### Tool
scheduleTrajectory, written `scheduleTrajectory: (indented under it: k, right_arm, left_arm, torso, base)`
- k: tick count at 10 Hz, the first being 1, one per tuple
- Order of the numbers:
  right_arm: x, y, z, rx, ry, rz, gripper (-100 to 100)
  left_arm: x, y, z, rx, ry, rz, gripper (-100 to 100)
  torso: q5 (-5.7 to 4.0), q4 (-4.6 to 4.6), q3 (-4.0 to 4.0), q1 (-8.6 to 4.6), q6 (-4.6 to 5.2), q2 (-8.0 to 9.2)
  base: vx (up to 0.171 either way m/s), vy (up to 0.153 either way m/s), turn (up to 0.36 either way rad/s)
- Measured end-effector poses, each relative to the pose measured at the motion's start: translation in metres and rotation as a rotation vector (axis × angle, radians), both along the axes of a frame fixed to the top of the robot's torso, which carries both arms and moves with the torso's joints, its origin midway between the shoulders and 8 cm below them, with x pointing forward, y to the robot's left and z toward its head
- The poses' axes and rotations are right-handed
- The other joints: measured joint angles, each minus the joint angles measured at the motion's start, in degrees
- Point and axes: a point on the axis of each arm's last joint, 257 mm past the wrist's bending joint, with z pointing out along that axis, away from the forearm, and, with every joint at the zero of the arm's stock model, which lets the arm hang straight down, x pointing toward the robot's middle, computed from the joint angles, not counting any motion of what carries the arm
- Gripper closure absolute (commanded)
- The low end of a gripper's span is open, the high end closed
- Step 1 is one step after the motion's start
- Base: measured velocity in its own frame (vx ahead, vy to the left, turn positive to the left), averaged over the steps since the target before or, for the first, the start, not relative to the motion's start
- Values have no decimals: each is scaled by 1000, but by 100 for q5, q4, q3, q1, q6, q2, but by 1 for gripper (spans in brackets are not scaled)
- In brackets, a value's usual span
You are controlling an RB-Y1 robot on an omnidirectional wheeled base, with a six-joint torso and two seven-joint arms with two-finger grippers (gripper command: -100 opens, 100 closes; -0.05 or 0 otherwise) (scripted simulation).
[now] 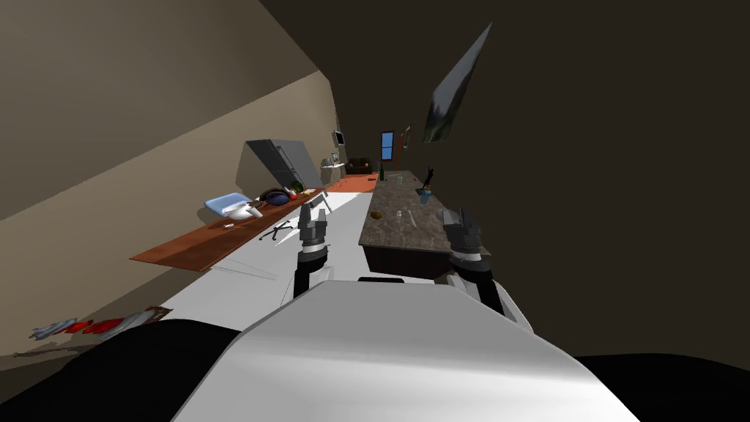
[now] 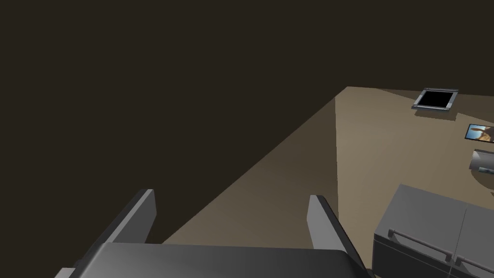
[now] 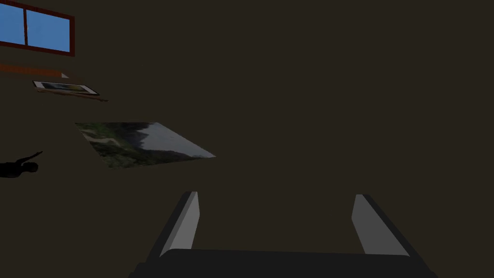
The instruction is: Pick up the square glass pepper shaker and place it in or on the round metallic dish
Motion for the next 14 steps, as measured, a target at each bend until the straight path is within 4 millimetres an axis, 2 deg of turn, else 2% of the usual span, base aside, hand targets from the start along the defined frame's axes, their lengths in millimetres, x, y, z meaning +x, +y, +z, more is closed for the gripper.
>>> scheduleTrajectory:
  k: [7, 9, 14]
  right_arm:
    - [33, -7, -92, -318, 199, -39, -100]
    - [39, -15, -120, -427, 260, -52, -100]
    - [54, -35, -170, -579, 365, -81, -100]
  left_arm:
    - [0, 0, 0, 0, 0, 0, 0]
    - [0, 0, 0, 0, 0, 0, 0]
    - [0, 0, 0, 0, 0, 0, 0]
  torso:
    - [-1, -2, -5, -3, 1, -9]
    - [1, -2, -5, 0, 1, -10]
    - [-2, -2, -6, -12, 4, -11]
  base:
    - [-33, 56, 154]
    - [-13, 54, 128]
    - [-10, 40, 115]
